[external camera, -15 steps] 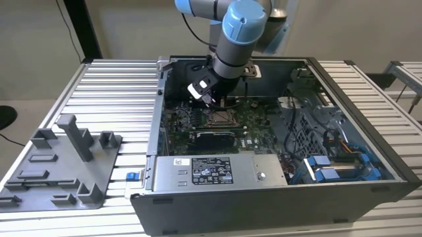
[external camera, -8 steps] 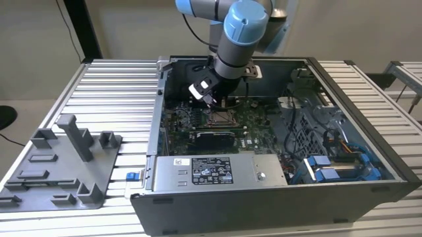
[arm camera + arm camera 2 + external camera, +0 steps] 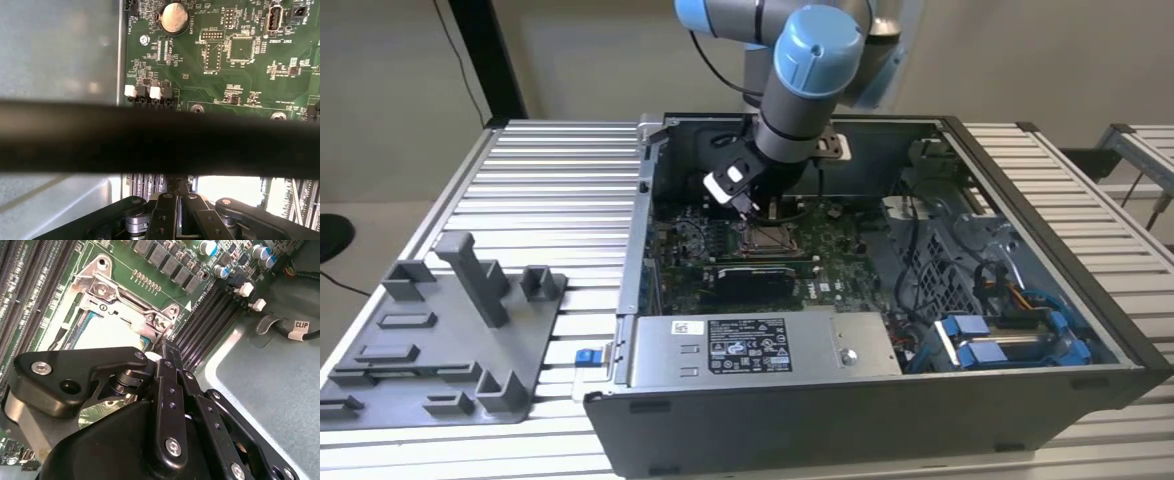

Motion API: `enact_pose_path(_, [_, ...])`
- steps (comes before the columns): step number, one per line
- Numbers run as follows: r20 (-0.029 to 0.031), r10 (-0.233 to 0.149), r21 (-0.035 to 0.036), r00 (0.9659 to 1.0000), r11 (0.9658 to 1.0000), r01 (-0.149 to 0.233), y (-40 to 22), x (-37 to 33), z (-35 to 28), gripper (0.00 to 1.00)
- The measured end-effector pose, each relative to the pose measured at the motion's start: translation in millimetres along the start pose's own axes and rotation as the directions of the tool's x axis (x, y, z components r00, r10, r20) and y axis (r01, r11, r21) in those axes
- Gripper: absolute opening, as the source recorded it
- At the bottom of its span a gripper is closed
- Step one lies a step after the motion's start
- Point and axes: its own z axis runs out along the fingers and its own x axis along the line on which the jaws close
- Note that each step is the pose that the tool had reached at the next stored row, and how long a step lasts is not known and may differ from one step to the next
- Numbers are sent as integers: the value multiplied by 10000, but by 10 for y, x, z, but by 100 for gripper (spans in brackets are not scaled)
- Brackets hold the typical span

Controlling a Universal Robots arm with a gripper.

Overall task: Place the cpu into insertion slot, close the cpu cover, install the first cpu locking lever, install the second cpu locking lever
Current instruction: 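Install the first cpu locking lever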

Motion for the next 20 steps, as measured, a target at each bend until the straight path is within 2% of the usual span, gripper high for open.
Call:
enact_pose_path(2, [-143, -13, -3, 9999, 10000, 13, 0, 0, 1, 0])
enact_pose_path(4, [-197, -17, -3, 9998, 10000, 17, -2, 0, 0, 0])
enact_pose_path(8, [-242, -8, -20, 9997, 10000, 7, -13, 13, -19, 0])
enact_pose_path(12, [-280, 21, -20, 9996, 10000, -21, -63, 23, -88, 0])
enact_pose_path(18, [-289, 21, -21, 9996, 10000, -22, -164, 23, -143, 0])
enact_pose_path(20, [-286, 22, -20, 9996, 10000, -22, -229, 28, -147, 0])
